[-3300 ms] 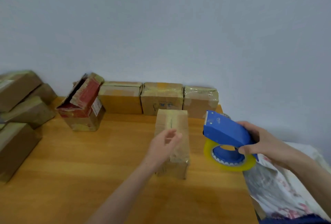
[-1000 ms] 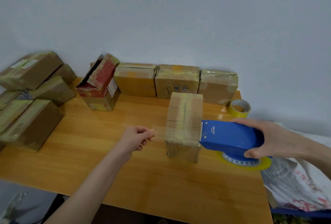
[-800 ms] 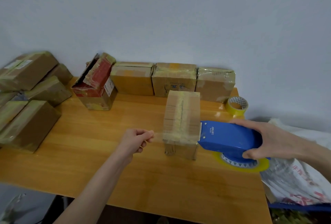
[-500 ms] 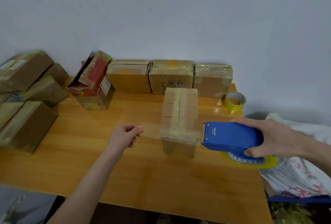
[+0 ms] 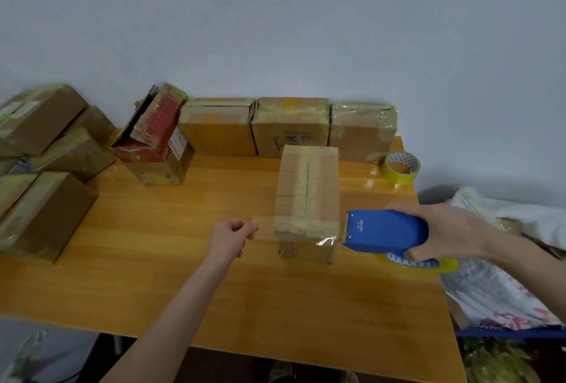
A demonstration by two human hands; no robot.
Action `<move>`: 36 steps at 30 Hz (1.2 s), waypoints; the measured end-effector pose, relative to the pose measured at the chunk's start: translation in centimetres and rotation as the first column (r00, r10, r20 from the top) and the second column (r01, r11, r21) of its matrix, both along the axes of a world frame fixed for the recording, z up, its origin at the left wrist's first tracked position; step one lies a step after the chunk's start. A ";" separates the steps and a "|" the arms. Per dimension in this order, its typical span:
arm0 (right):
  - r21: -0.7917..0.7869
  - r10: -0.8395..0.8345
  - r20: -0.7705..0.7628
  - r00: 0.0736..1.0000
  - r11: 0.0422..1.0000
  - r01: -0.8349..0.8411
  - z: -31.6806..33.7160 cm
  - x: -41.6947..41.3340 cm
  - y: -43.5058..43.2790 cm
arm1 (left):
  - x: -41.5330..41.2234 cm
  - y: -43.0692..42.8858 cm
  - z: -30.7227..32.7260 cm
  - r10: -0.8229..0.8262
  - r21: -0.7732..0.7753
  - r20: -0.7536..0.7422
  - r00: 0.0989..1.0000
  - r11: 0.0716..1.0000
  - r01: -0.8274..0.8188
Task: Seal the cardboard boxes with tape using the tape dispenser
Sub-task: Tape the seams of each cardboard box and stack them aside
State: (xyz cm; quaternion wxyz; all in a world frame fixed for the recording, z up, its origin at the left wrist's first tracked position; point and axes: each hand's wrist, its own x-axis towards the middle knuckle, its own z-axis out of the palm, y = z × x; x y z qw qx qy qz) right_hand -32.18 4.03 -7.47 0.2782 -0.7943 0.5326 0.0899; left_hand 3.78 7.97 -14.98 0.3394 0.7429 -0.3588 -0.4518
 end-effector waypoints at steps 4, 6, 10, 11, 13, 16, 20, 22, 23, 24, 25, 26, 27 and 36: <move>0.036 -0.033 0.023 0.999 0.999 0.032 -1.5 0.9 0.0 | -0.8 -0.5 -1.7 0.004 0.029 0.024 1.000 1.000 -0.005; 0.051 -0.052 0.027 0.998 0.997 0.051 -1.9 1.1 0.0 | -1.4 -0.6 -2.0 -0.023 0.041 0.032 0.999 0.999 0.021; 0.077 -0.084 0.059 0.995 0.994 0.080 -2.5 1.1 0.0 | -2.5 -1.2 -2.3 -0.101 0.133 0.042 0.994 0.987 0.094; 0.074 -0.088 0.061 0.994 0.994 0.083 -2.7 1.1 0.0 | -2.4 -1.2 -2.1 -0.129 0.168 0.070 0.989 0.979 0.115; 0.062 -0.091 0.057 0.994 0.994 0.087 -2.9 1.0 0.0 | -1.8 -1.1 -1.7 -0.190 0.179 0.290 0.938 0.974 0.142; 0.038 -0.085 0.078 0.993 0.996 0.082 -3.2 1.0 0.2 | -1.5 0.1 -0.9 -0.075 -0.157 0.506 0.859 0.971 0.178; 0.055 -0.085 0.158 0.984 0.996 0.077 -4.0 1.5 0.2 | -4.6 1.3 0.0 -0.343 -0.154 0.224 0.912 0.912 0.381; 0.061 -0.082 0.178 0.981 0.995 0.073 -4.3 1.5 0.3 | -5.1 1.3 0.1 -0.368 -0.065 0.257 0.894 0.916 0.396; 0.061 -0.084 0.186 0.979 0.995 0.074 -4.4 1.4 0.3 | -5.0 1.3 0.2 -0.384 -0.026 0.377 0.843 0.905 0.424; 0.059 -0.084 0.187 0.979 0.995 0.075 -4.5 1.1 0.3 | -5.1 1.4 0.4 -0.414 0.015 0.562 0.716 0.871 0.491; 0.055 -0.081 0.184 0.980 0.996 0.072 -4.4 0.9 0.3 | -5.4 1.5 0.6 -0.424 0.047 0.727 0.541 0.816 0.576; 0.053 -0.078 0.176 0.981 0.996 0.070 -4.4 0.7 0.2 | -6.0 1.5 0.9 -0.422 0.069 0.820 0.387 0.744 0.664; 0.049 -0.071 0.172 0.983 0.997 0.063 -4.4 0.6 0.1 | -6.8 1.5 1.0 -0.448 0.108 0.850 0.278 0.664 0.740; 0.091 -0.068 0.227 0.971 0.995 0.049 -4.0 -1.0 0.0 | -7.0 0.8 -1.9 -0.482 0.218 0.874 0.062 0.502 0.837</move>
